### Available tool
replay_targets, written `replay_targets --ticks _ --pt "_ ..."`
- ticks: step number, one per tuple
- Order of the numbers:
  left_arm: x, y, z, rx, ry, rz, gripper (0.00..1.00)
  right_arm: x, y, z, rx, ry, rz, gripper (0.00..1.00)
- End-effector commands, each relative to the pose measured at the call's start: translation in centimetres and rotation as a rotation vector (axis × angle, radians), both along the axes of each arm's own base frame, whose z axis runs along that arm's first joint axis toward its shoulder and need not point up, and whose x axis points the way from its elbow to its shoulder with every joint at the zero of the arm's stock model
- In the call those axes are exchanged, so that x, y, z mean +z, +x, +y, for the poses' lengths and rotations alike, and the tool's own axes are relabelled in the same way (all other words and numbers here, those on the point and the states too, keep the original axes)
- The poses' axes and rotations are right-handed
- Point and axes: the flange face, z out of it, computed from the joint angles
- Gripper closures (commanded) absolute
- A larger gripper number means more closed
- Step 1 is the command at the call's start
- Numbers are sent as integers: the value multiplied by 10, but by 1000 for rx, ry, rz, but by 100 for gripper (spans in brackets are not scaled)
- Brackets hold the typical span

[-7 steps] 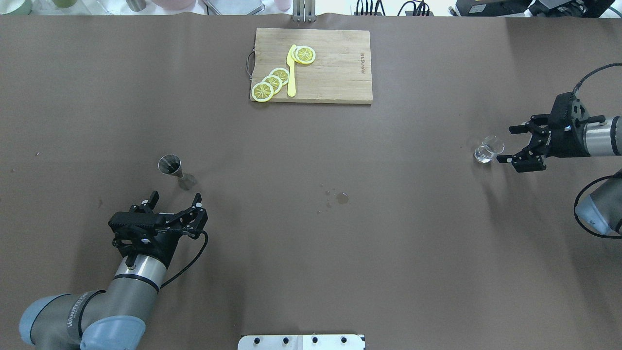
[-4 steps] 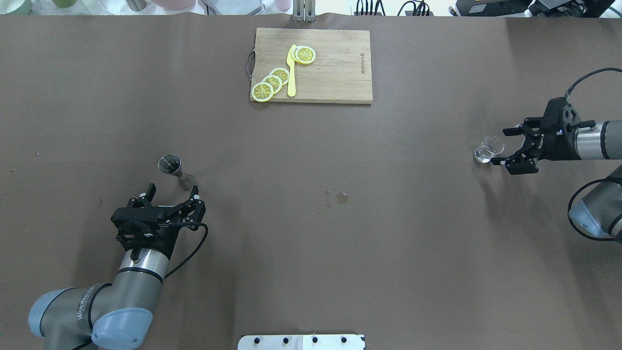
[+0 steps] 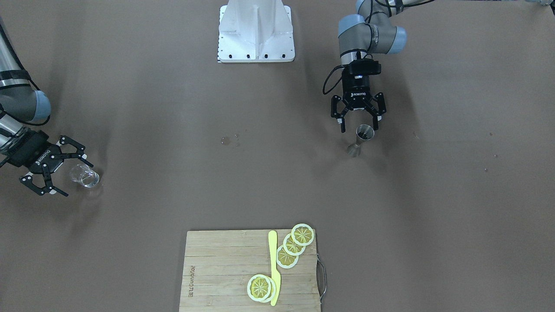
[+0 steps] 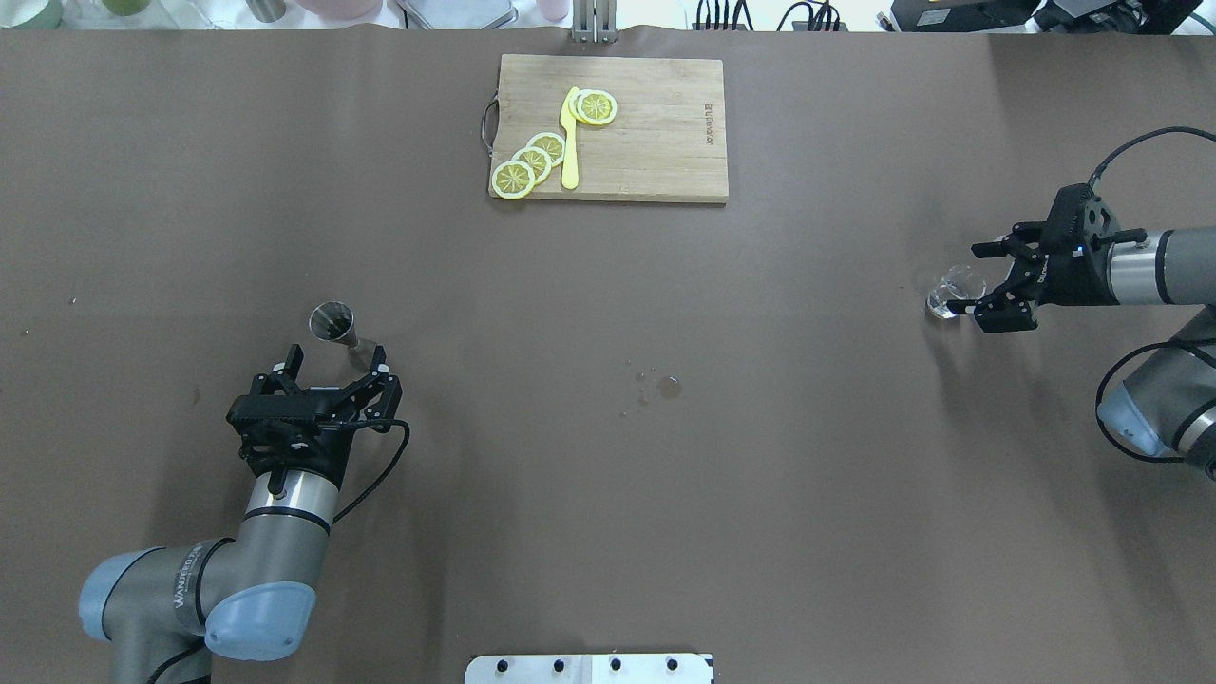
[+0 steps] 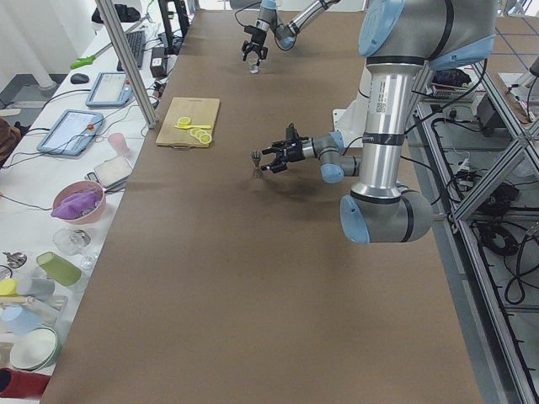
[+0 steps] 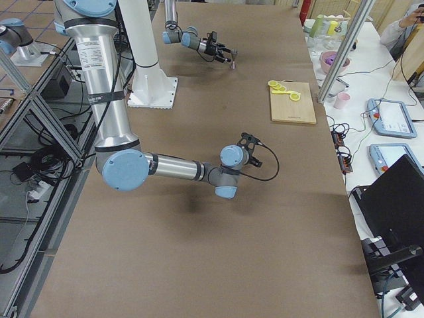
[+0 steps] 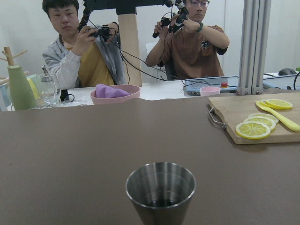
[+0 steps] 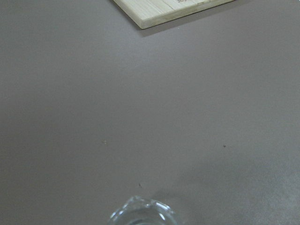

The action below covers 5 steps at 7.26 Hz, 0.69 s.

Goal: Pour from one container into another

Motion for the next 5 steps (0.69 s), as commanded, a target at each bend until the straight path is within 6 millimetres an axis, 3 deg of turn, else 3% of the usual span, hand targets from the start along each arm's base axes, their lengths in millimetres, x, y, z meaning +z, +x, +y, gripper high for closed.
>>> replay_targets --ticks 1,5 --pt "-2 8 -4 -10 -3 15 2 -1 -2 0 4 5 -1 2" --pt "7 9 -16 -33 -4 4 2 -2 1 4 14 49 -29 2"
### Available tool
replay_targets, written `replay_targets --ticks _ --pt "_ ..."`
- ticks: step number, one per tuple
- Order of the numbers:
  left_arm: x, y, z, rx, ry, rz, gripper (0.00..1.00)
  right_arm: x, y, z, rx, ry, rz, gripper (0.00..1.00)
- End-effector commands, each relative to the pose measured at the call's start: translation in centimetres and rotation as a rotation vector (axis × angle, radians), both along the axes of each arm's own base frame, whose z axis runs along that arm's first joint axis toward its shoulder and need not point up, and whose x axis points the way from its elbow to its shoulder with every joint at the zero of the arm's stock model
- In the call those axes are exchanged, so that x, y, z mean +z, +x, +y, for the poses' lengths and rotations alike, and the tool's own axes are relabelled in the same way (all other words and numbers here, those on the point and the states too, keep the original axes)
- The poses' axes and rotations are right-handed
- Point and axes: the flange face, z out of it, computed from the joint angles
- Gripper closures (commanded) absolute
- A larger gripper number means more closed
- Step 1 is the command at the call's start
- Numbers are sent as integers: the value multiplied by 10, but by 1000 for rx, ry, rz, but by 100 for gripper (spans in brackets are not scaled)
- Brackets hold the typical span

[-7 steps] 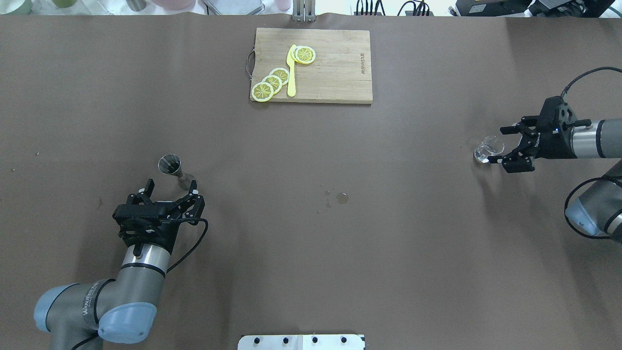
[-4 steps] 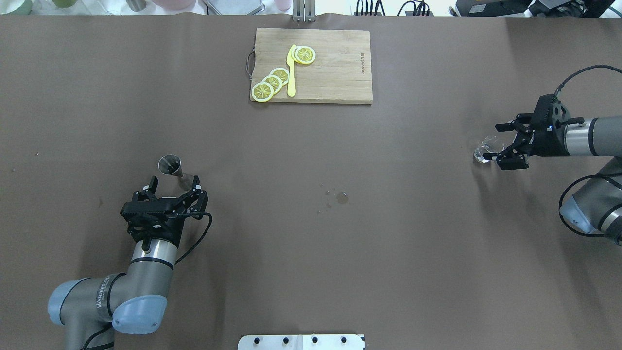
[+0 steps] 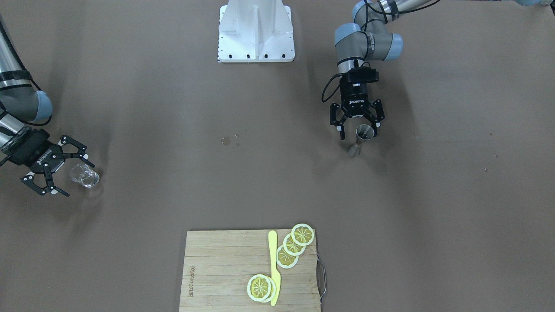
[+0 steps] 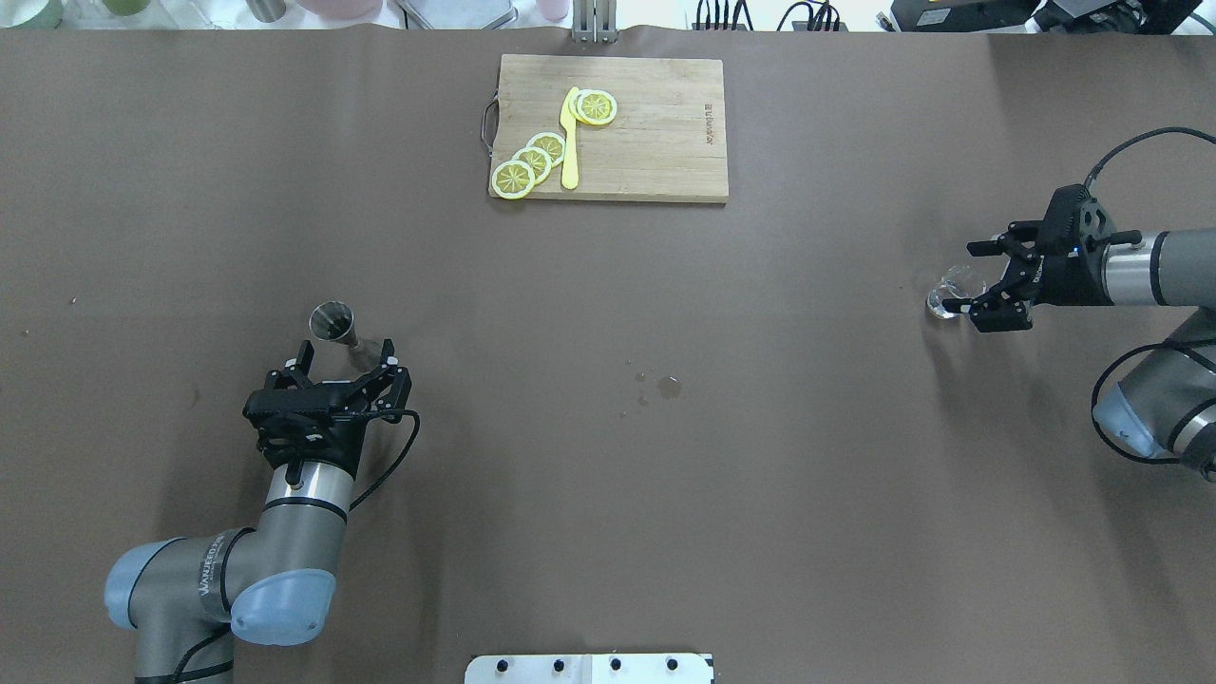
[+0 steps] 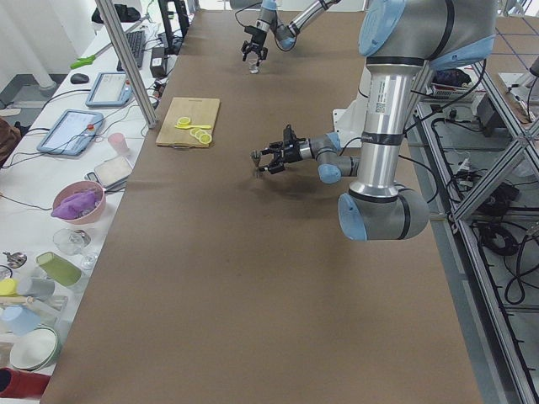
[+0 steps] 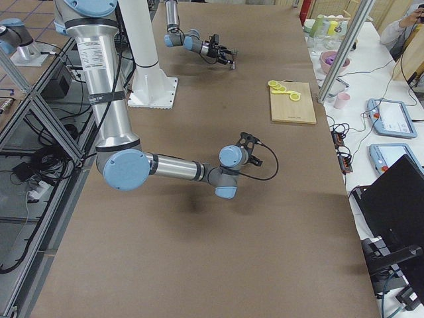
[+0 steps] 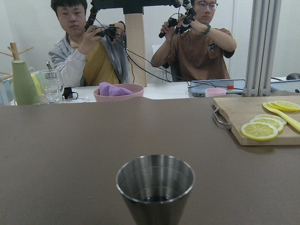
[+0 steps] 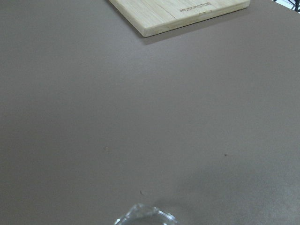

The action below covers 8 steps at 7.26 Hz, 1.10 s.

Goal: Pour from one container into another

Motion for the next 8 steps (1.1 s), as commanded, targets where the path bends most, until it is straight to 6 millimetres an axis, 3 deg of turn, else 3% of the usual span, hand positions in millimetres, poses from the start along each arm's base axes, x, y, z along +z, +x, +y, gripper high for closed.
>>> replay_targets --ticks 1,5,8 --pt "1 -1 -3 -6 2 4 2 0 2 3 1 16 -11 2" --pt "5 13 -5 -10 -1 3 3 5 4 8 -2 24 -17 2" --pt "5 13 -4 -9 0 11 18 7 -2 11 -11 21 -15 4"
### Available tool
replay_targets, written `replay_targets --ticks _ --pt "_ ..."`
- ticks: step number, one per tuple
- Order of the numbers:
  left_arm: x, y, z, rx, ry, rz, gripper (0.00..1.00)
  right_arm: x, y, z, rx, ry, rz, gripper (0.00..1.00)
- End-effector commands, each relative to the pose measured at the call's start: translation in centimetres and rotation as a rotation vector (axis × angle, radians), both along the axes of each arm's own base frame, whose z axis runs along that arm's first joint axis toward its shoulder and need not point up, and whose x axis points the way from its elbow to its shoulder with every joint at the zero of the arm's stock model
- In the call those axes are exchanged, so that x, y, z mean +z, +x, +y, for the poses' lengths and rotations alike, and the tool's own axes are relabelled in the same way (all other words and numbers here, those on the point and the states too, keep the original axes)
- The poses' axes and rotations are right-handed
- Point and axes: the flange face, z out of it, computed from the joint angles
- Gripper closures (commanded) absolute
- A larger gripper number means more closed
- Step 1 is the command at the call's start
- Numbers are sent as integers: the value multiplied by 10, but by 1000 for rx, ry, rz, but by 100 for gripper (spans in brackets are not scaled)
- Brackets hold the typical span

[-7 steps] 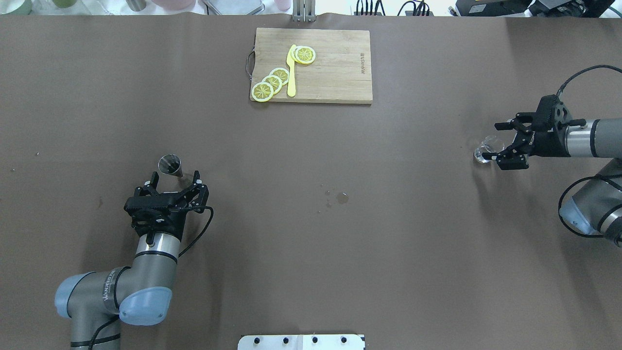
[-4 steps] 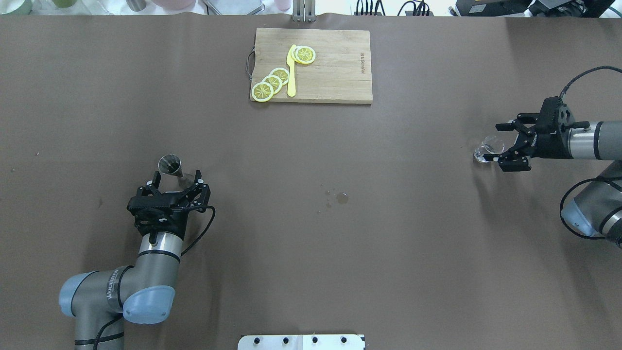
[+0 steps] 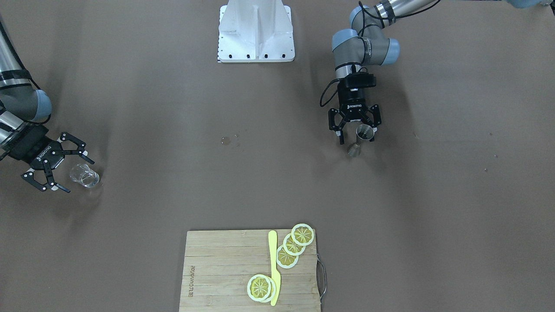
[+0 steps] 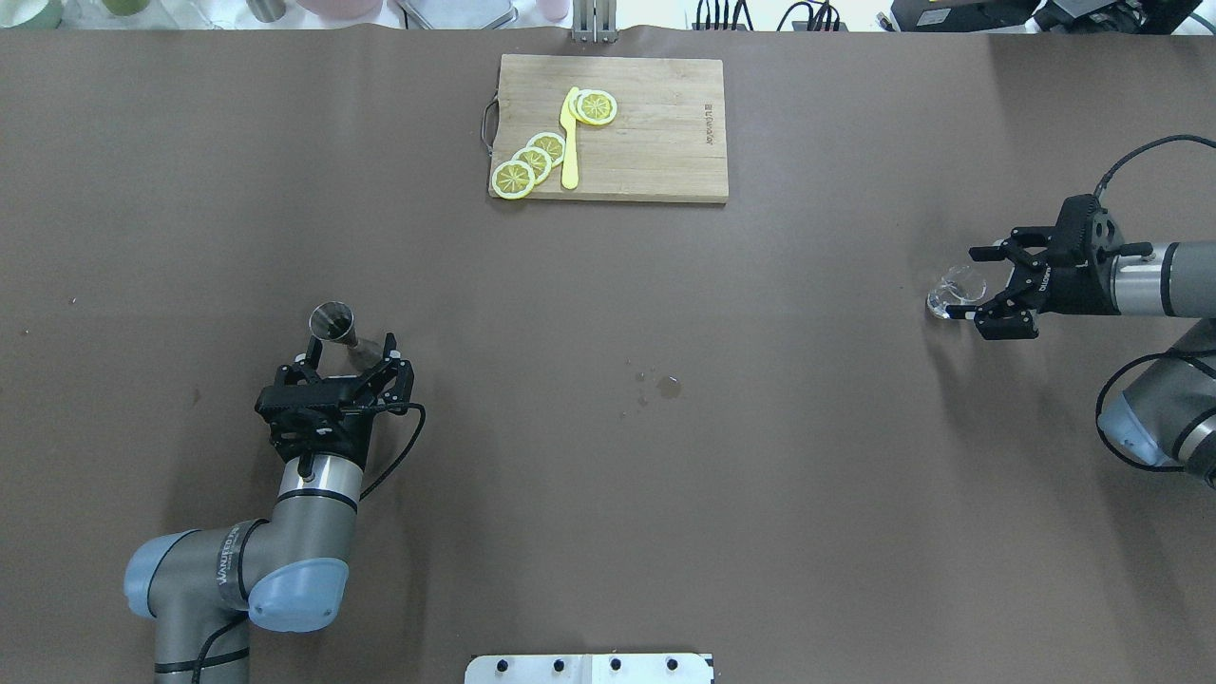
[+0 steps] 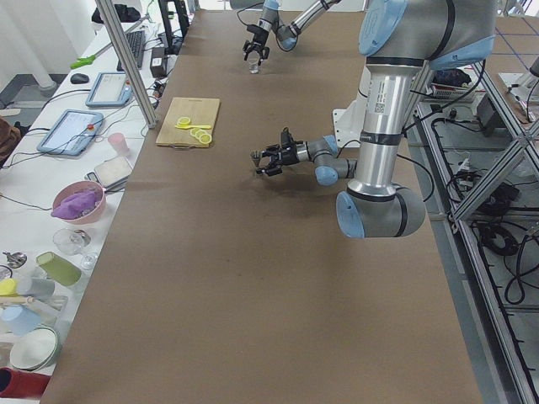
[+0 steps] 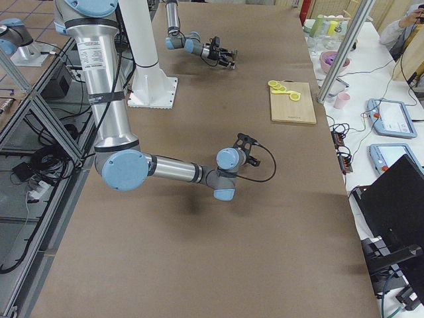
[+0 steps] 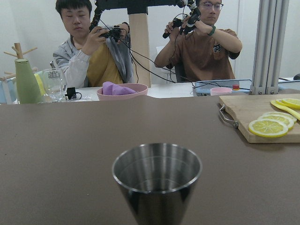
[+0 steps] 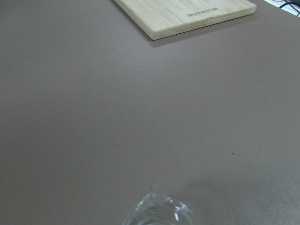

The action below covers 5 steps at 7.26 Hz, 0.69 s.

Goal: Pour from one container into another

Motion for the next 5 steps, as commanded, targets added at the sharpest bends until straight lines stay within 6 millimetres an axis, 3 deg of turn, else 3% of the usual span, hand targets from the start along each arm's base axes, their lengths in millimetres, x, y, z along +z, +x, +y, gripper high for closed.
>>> replay_targets --ticks 1,3,5 --pt "0 -1 -1 -2 1 1 25 2 -5 2 -6 -3 3 4" --pt "3 -3 -5 -10 1 6 27 4 -9 5 -12 -5 6 5" --pt "7 -5 -10 -18 1 12 43 4 -13 5 -13 -6 7 6"
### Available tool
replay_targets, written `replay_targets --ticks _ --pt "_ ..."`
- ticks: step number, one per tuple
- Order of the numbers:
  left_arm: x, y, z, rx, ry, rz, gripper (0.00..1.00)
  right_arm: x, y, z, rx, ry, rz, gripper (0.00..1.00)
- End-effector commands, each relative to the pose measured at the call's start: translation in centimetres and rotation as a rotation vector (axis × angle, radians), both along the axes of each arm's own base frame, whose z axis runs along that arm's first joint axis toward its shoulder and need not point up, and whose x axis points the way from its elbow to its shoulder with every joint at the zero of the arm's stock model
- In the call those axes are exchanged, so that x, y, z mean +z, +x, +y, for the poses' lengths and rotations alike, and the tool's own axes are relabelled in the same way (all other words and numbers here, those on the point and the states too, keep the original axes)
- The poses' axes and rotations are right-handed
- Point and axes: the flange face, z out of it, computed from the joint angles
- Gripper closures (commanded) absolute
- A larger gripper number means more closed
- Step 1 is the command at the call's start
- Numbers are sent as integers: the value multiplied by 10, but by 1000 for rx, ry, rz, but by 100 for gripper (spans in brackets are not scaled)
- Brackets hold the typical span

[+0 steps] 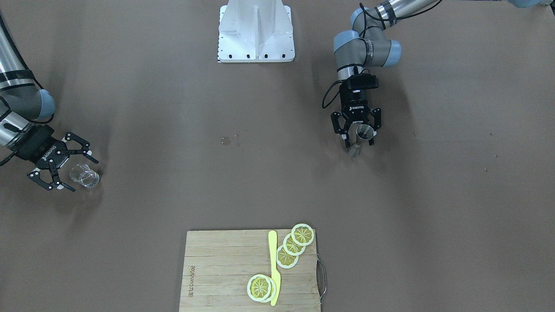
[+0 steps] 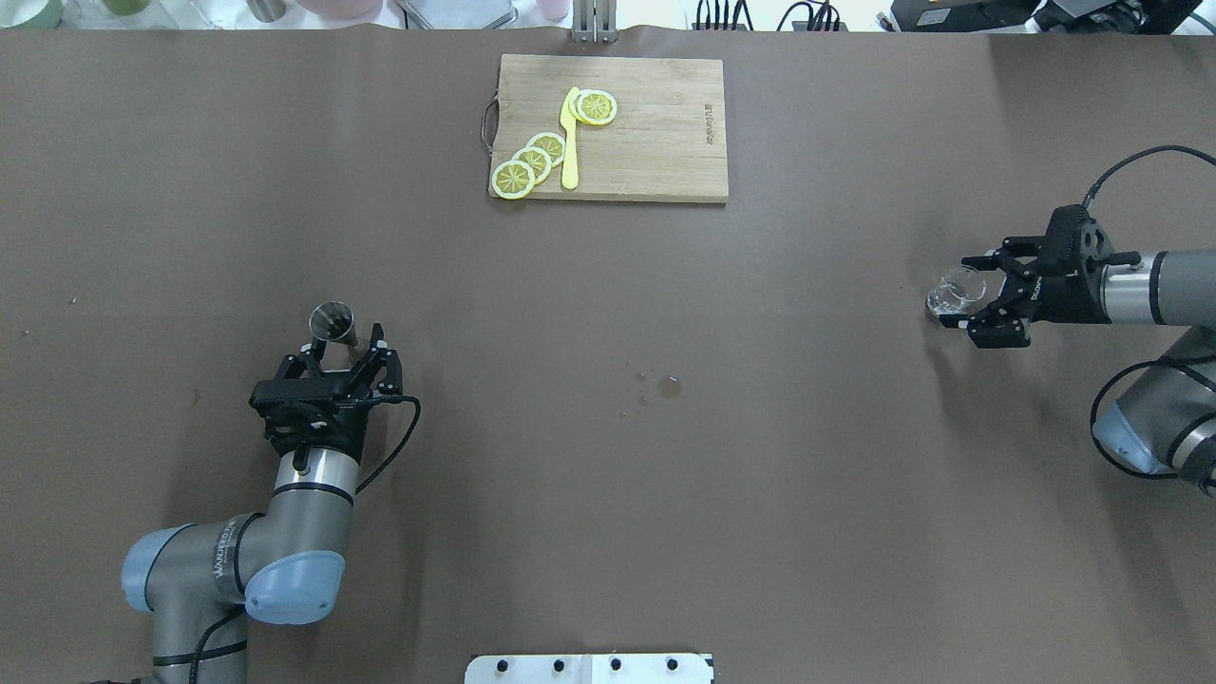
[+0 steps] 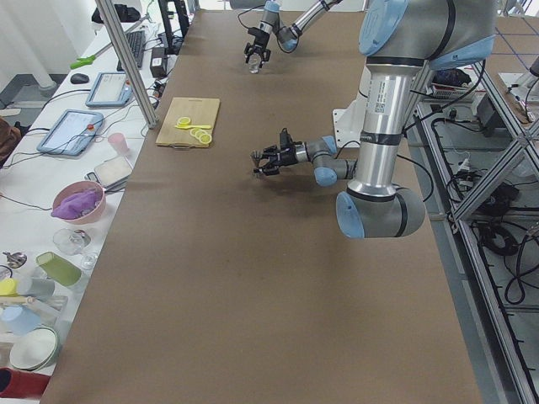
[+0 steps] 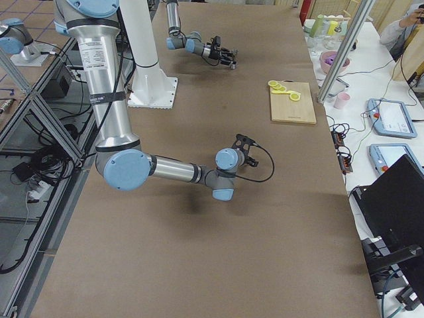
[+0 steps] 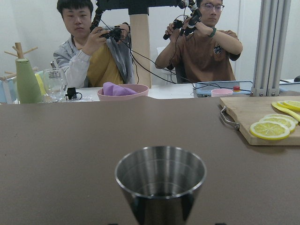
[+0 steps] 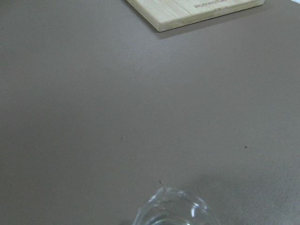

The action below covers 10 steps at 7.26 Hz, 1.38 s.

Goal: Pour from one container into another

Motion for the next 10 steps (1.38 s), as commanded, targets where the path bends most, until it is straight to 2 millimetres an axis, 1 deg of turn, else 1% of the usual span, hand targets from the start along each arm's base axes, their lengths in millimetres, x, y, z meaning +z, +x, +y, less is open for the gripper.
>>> replay_targets --ticks 1,3,6,7,8,9,10 --pt "3 0 -2 -4 0 3 45 0 -4 1 2 0 2 10" --pt "2 0 -2 -4 0 3 46 2 -6 0 4 -2 6 13" --pt "4 2 -1 -1 -1 -3 46 1 -7 0 4 2 4 25" --pt "3 7 -2 -1 -1 -3 47 1 -7 0 3 3 4 28" --pt "2 7 -2 -1 0 -1 48 1 -7 0 3 3 4 32" --pt "2 7 -2 0 -1 1 55 1 -7 0 3 3 4 36" --pt "3 7 -2 3 -3 -1 68 -1 -7 0 4 4 2 42"
